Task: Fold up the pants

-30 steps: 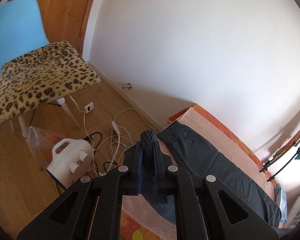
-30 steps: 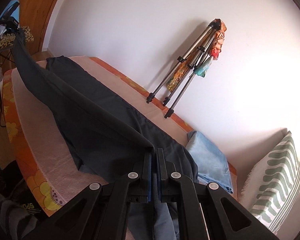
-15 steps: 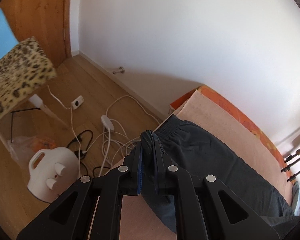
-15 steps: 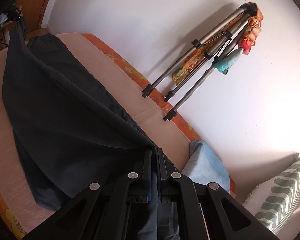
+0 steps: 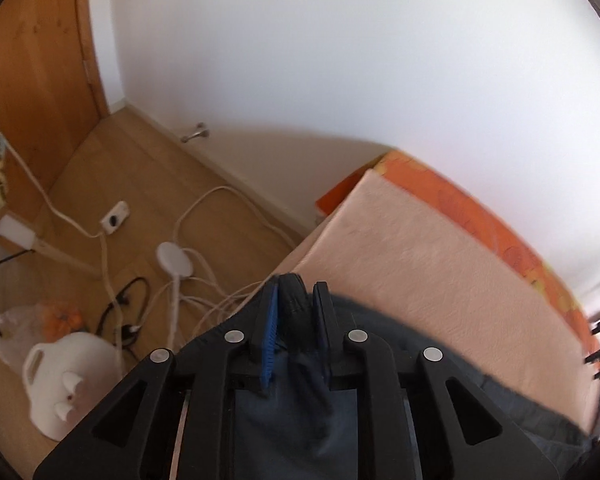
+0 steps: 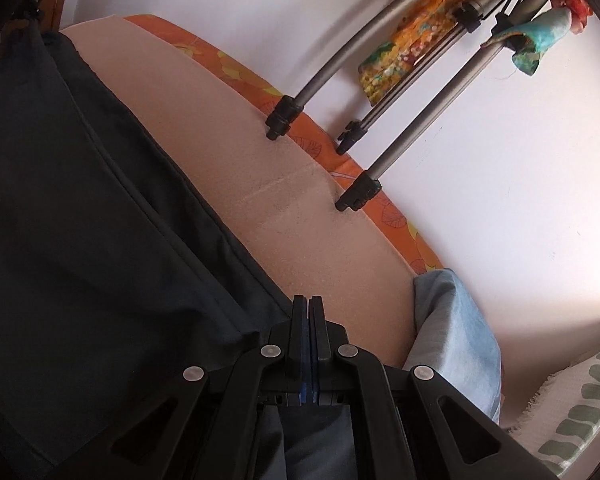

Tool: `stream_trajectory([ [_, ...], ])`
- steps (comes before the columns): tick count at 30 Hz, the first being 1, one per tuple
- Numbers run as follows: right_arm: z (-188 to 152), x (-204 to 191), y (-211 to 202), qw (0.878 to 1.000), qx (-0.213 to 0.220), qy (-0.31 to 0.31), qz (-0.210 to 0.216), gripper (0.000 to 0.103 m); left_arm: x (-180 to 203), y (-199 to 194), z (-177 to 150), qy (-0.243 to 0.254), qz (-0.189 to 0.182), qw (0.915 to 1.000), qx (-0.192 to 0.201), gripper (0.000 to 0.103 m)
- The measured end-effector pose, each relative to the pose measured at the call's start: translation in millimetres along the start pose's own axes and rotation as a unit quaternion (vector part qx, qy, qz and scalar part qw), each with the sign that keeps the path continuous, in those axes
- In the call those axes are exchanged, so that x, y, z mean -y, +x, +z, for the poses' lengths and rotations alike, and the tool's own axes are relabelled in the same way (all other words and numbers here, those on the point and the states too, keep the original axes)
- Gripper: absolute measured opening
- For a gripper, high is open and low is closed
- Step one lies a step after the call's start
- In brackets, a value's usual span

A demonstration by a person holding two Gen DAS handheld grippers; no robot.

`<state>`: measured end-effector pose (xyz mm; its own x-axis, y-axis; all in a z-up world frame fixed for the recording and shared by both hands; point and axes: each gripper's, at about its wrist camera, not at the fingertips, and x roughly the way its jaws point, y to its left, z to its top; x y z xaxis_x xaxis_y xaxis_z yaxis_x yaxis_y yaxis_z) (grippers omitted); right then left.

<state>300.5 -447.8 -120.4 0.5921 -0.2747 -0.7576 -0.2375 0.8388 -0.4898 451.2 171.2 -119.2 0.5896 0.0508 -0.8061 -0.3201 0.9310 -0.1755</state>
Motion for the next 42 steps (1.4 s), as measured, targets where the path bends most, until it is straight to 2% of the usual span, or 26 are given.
stream_trajectory([
  [1, -0.4, 0.5, 0.6, 1.000, 0.000, 0.004, 0.005, 0.000, 0.7, -2.2, 3.3, -0.001, -0.006, 1.0000, 0.002, 0.023],
  [3, -0.6, -0.6, -1.6, 1.000, 0.003, -0.001, 0.003, 0.000, -0.5, -10.7, 11.2, 0.002, -0.022, 0.9997, 0.005, 0.046],
  [4, 0.7, -0.8, -3.8, 1.000, 0.005, -0.001, 0.003, 0.000, -1.8, -15.6, 13.6, 0.004, -0.025, 0.9996, 0.009, 0.048],
  [7, 11.9, 0.4, -16.2, 0.999, 0.012, 0.012, 0.029, 0.000, -10.8, -31.3, 20.6, 0.016, -0.023, 0.9993, 0.024, 0.049],
  [8, 16.2, -1.6, -21.6, 0.999, 0.017, 0.013, 0.035, 0.003, -14.8, -37.0, 19.3, 0.026, -0.022, 0.9990, 0.029, 0.049],
  [9, 23.0, -4.7, -28.2, 0.999, 0.026, 0.011, 0.045, 0.008, -19.0, -41.4, 16.6, 0.037, -0.016, 0.9987, 0.033, 0.049],
  [10, 28.3, -8.2, -31.7, 0.998, 0.032, 0.010, 0.055, 0.020, -24.9, -42.6, 13.4, 0.043, -0.009, 0.9984, 0.035, 0.049],
  [11, 33.9, -12.1, -35.6, 0.997, 0.039, 0.009, 0.063, 0.029, -30.8, -42.5, 10.0, 0.047, -0.006, 0.9983, 0.033, 0.049],
  [13, 46.1, -22.9, -39.7, 0.995, 0.045, 0.008, 0.090, 0.030, -44.0, -35.7, 0.1, 0.045, -0.007, 0.9988, 0.019, 0.049],
  [15, 56.7, -36.7, -38.5, 0.992, 0.042, -0.001, 0.120, 0.037, -55.3, -24.6, -9.7, 0.040, -0.016, 0.9991, 0.002, 0.049],
  [17, 63.7, -52.3, -33.2, 0.991, 0.036, -0.019, 0.128, 0.047, -60.6, -13.5, -17.7, 0.039, -0.021, 0.9990, -0.010, 0.049],
  [20, 69.0, -71.1, -21.0, 0.989, 0.016, -0.047, 0.139, 0.051, -61.0, 2.0, -25.9, 0.035, -0.028, 0.9988, -0.018, 0.049],
  [23, 71.2, -79.5, -7.0, 0.990, -0.001, -0.060, 0.131, 0.057, -56.8, 12.9, -28.4, 0.038, -0.032, 0.9985, -0.024, 0.049],
  [24, 72.2, -78.0, -2.0, 0.989, -0.006, -0.057, 0.134, 0.059, -52.7, 16.3, -30.1, 0.047, -0.028, 0.9982, -0.024, 0.046],
  [25, 73.1, -76.1, 2.2, 0.989, -0.010, -0.051, 0.139, 0.061, -49.6, 18.3, -32.1, 0.057, -0.025, 0.9979, -0.020, 0.038],
  [26, 73.5, -73.9, 5.8, 0.988, -0.014, -0.047, 0.144, 0.061, -44.5, 18.6, -33.7, 0.067, -0.024, 0.9973, -0.015, 0.017],
  [29, 72.3, -69.1, 9.6, 0.987, -0.018, -0.035, 0.154, 0.061, -26.7, 13.3, -37.0, 0.108, -0.004, 0.9941, 0.000, 0.005],
  [32, 68.1, -63.2, 12.1, 0.986, -0.017, -0.033, 0.161, 0.061, -23.6, 4.2, -37.2, 0.131, 0.035, 0.9907, 0.017, 0.001],
  [37, 48.8, -39.3, 7.5, 0.981, -0.012, -0.013, 0.194, 0.061, -37.9, -5.3, -29.1, 0.129, 0.104, 0.9857, 0.029, 0.001],
  [41, 38.9, -25.5, 2.8, 0.975, -0.007, -0.006, 0.222, 0.059, -45.2, -11.5, -26.4, 0.120, 0.075, 0.9896, 0.024, 0.003],
  [42, 38.1, -25.2, 3.5, 0.975, -0.007, -0.010, 0.222, 0.059, -41.7, -15.8, -28.5, 0.125, 0.070, 0.9891, 0.033, 0.009],
])
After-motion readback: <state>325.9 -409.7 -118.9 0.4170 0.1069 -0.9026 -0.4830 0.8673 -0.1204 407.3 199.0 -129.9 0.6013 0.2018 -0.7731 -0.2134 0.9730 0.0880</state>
